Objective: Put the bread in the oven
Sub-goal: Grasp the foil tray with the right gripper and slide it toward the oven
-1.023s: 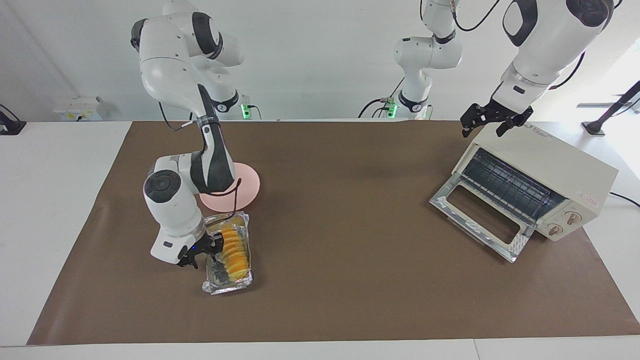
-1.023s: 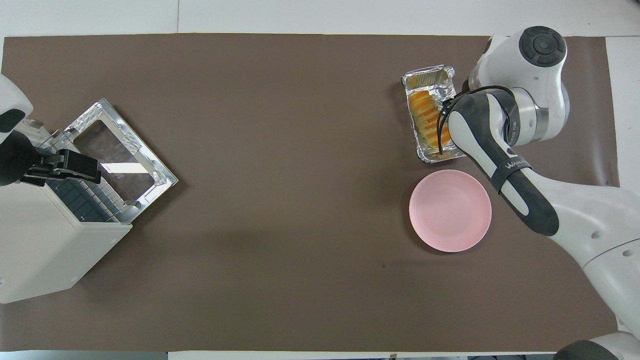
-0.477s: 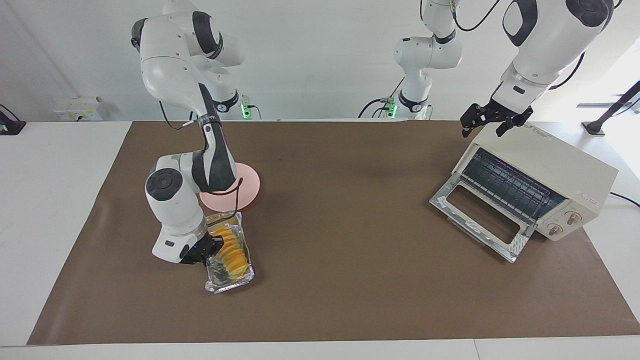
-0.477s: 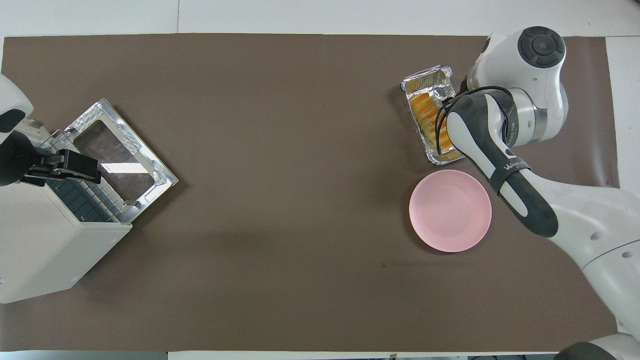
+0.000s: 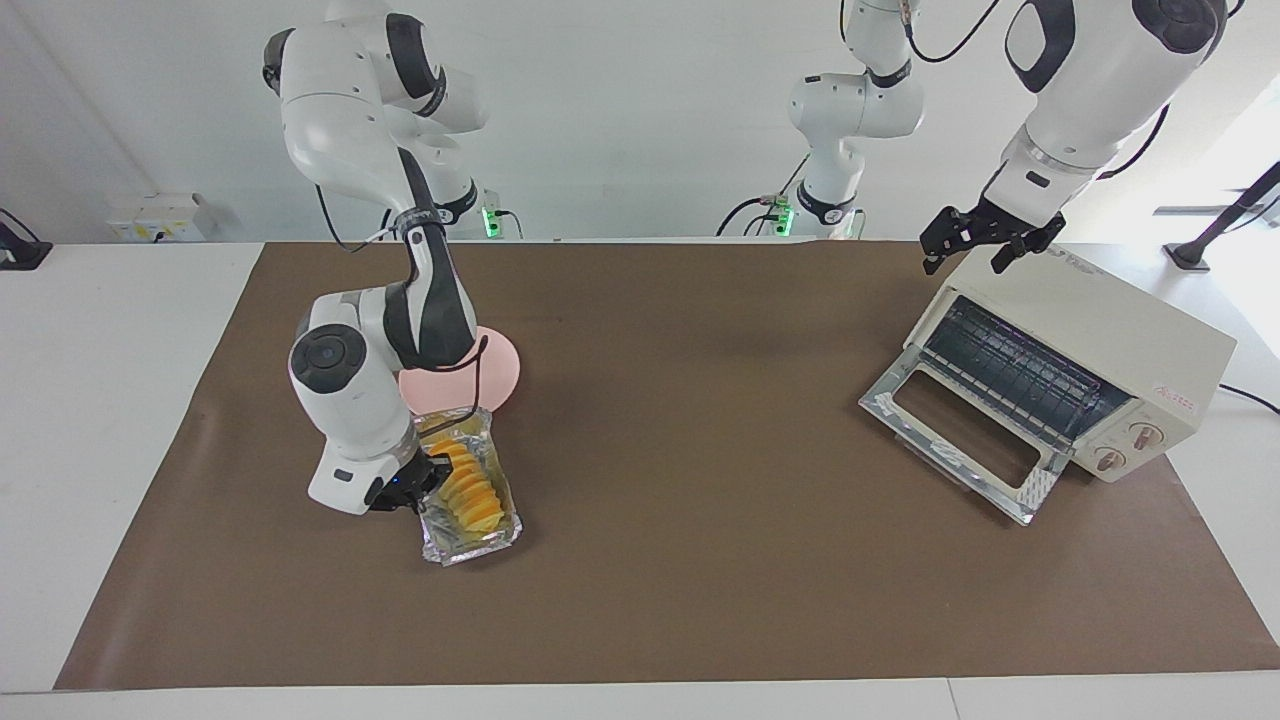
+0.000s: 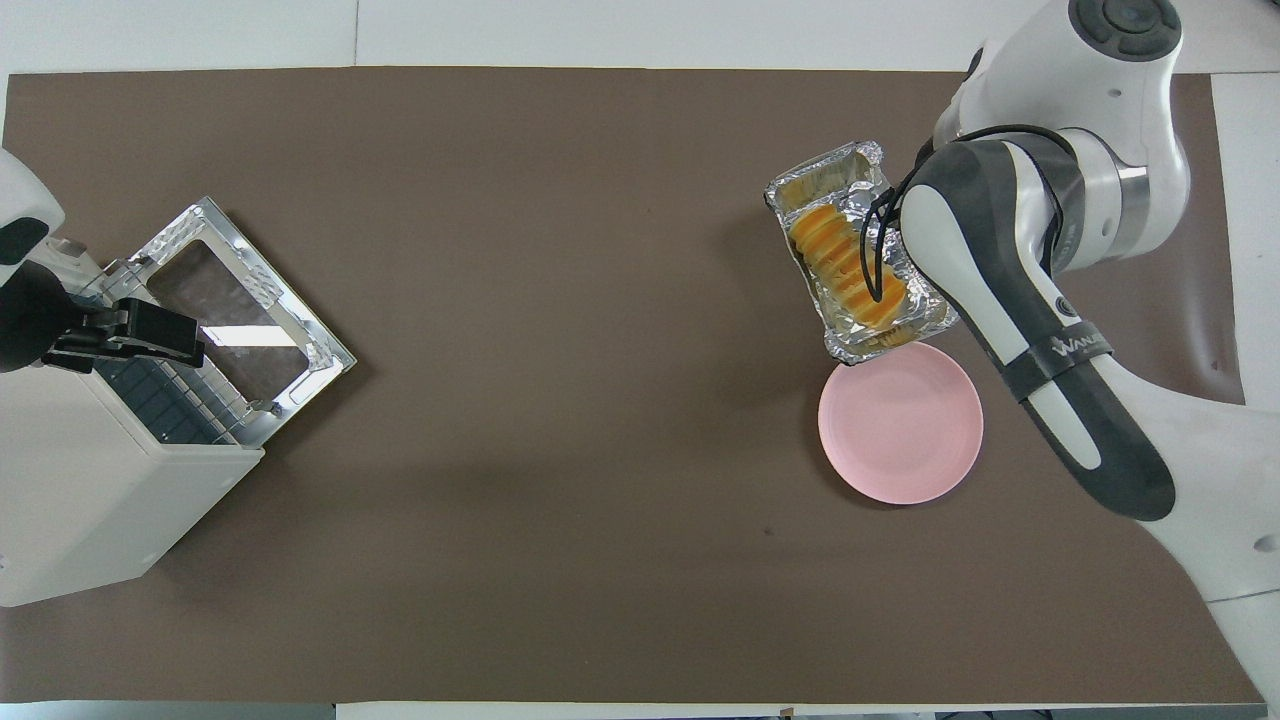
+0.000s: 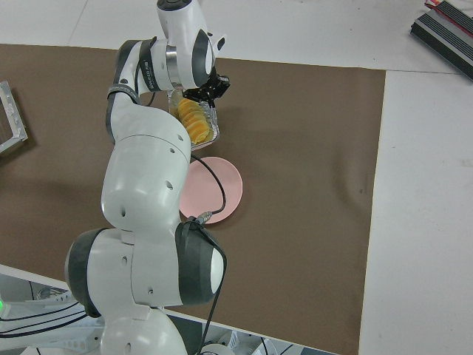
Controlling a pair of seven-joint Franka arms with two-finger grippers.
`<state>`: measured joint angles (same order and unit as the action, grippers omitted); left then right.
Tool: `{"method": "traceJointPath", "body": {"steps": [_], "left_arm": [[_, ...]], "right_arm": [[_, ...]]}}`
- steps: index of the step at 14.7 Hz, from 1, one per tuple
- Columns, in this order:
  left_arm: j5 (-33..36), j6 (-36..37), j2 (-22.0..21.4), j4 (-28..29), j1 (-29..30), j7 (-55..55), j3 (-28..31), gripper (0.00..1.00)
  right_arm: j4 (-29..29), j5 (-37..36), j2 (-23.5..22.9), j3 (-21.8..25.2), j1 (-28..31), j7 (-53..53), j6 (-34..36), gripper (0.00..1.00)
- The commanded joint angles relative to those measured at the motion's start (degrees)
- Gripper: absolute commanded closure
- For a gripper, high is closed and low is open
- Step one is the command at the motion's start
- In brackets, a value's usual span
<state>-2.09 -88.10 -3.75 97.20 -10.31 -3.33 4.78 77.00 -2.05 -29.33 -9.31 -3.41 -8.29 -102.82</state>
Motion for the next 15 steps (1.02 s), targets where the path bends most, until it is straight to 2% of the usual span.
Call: {"method": "traceJointPath", "body": {"steps": [1,4,6,9,12,15], "left_arm": [[-0.6,-0.8,-1.4,1.1,-0.3,-0.1,0.4,0.0],[-0.6,-0.7,-1.5,1.1,-0.2,-0.1,0.4,0.0],[-0.6,-0.9,-1.5,1.6,-0.6,-0.5,0.4,0.0],[-0.6,-2.8,-1.5,1.8,-0.6,-1.9,0.4,0.0],[-0.6,-2.6,-1.5,1.9,-0.6,-2.0,0.4,0.0],[-0.6,-2.6,-1.5,1.8,-0.8,-2.2,0.5,0.0]], "right_arm": [[-5.4,0.7,-0.1,0.0,-7.2,14.5,7.3,1.0],[-4.8,2.6,-0.1,0.0,-15.7,29.5,3.4,1.0],[-2.0,2.8,-0.3,0.0,-18.2,34.9,0.6,1.0],[4.9,2.9,-0.1,0.0,-22.9,40.1,-8.3,1.0],[13.0,2.8,0.1,0.0,-25.1,43.3,-18.8,1.0],[16.6,2.8,1.0,0.0,-25.1,43.2,-22.3,1.0]]}}
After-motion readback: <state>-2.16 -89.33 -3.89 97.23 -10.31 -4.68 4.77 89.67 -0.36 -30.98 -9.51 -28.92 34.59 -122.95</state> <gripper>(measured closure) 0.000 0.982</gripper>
